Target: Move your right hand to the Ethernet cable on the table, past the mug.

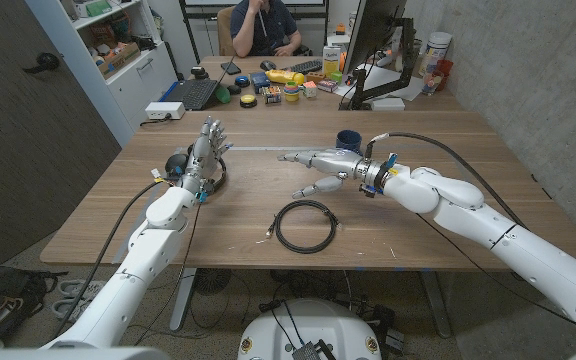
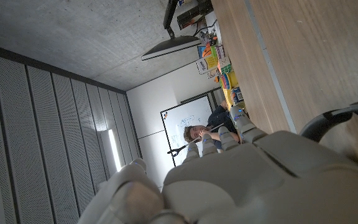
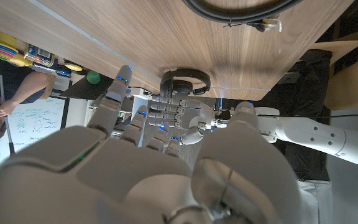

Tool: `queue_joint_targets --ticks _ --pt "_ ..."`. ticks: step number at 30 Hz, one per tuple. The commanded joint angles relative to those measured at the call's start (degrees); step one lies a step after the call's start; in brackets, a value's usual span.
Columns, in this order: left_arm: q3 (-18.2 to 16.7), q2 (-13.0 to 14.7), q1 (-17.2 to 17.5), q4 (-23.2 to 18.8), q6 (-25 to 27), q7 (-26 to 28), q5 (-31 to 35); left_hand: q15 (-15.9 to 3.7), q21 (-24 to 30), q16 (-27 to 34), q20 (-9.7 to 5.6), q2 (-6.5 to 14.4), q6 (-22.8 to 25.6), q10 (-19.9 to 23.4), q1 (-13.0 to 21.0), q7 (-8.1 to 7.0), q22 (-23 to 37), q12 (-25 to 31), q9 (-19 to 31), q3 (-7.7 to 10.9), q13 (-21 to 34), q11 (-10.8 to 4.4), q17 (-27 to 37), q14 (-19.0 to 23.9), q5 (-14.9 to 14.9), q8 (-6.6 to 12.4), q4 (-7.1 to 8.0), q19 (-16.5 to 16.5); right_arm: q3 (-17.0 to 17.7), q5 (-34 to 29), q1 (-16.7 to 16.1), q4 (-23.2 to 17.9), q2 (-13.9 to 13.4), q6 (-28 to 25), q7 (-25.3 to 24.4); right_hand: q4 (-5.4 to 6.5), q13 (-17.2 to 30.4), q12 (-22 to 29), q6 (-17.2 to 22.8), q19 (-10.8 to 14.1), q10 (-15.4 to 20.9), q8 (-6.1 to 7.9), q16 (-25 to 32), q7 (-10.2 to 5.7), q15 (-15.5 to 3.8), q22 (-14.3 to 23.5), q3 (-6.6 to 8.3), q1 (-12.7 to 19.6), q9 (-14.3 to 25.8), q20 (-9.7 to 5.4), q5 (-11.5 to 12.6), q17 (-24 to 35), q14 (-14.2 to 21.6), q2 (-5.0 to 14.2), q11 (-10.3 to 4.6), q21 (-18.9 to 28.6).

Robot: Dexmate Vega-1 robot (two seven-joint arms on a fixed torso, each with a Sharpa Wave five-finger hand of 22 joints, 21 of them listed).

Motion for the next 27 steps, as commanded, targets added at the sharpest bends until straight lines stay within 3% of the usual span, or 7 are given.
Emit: queue_joint_targets --ticks 1,10,18,23,27 --pt "-0.7 0.3 0.3 -0.7 -0.3 -0.5 0.8 0.00 -0.4 -0.1 0.29 2.6 -0.2 -0.2 0.3 0.00 0.2 0.3 0.2 -0.42 0.2 0.05 0.2 0.0 0.4 0.22 0.23 0.3 -2.2 -2.8 1.2 1.8 0.8 2.4 -0.4 -0.02 0.2 0.5 4.4 2.4 1.9 0.93 -0.4 -0.16 -4.92 0.2 -0.82 1.0 0.3 -0.81 0.4 0.1 1.8 0.11 -0.12 -0.6" --pt "-0.7 0.4 0.0 -0.7 0.0 -1.4 0.9 -0.01 -0.5 -0.2 0.32 2.6 -0.2 -0.2 0.3 0.00 0.2 0.3 0.2 -0.58 0.2 0.04 0.2 0.0 0.4 0.21 0.25 0.3 -5.3 -6.0 4.4 5.1 2.6 3.8 0.6 0.45 0.2 0.5 9.0 3.7 3.4 1.57 -0.5 -0.18 -4.31 0.2 -1.94 0.9 0.2 -1.86 0.4 0.1 3.2 0.05 -0.16 -1.6" --pt "-1.0 0.3 0.5 -0.5 0.3 -1.5 0.7 0.17 -0.6 -0.2 0.40 2.7 -0.3 -0.3 0.2 0.01 0.2 0.3 0.2 -0.76 0.2 -0.08 0.2 0.1 0.4 0.19 0.26 0.4 -6.6 -6.1 5.3 5.6 3.0 3.9 2.3 0.06 0.2 0.5 12.3 5.0 4.8 1.82 -0.5 -0.27 -4.29 0.2 -2.45 2.3 0.1 -3.38 0.5 0.0 5.0 0.01 -0.16 -2.2" --pt "-1.1 0.3 0.5 -0.3 0.3 -1.8 0.7 0.18 -0.7 -0.2 0.40 2.7 -0.3 -0.3 0.2 -0.03 0.2 0.3 0.2 -0.87 0.2 -0.08 0.2 0.1 0.4 0.19 0.26 0.4 -7.2 -4.8 5.9 6.4 3.3 4.3 3.8 -0.89 0.2 0.4 14.5 7.2 6.4 1.33 -0.3 -0.29 -3.24 0.3 -2.23 5.7 0.0 -6.25 1.2 -0.1 8.4 0.83 -0.18 -2.5" --pt "-1.2 0.2 0.5 -0.1 0.2 -2.1 0.7 0.21 -0.8 -0.2 0.38 2.7 -0.3 -0.3 0.2 -0.01 0.2 0.3 0.2 -0.94 0.2 -0.05 0.2 0.1 0.4 0.19 0.27 0.4 -8.0 -4.3 6.9 6.8 3.8 3.9 6.2 -1.03 0.2 0.6 15.8 8.6 7.8 1.23 -0.2 -0.29 -2.73 0.4 -2.08 6.9 0.0 -7.17 1.8 -0.1 10.2 1.47 -0.17 -2.4"
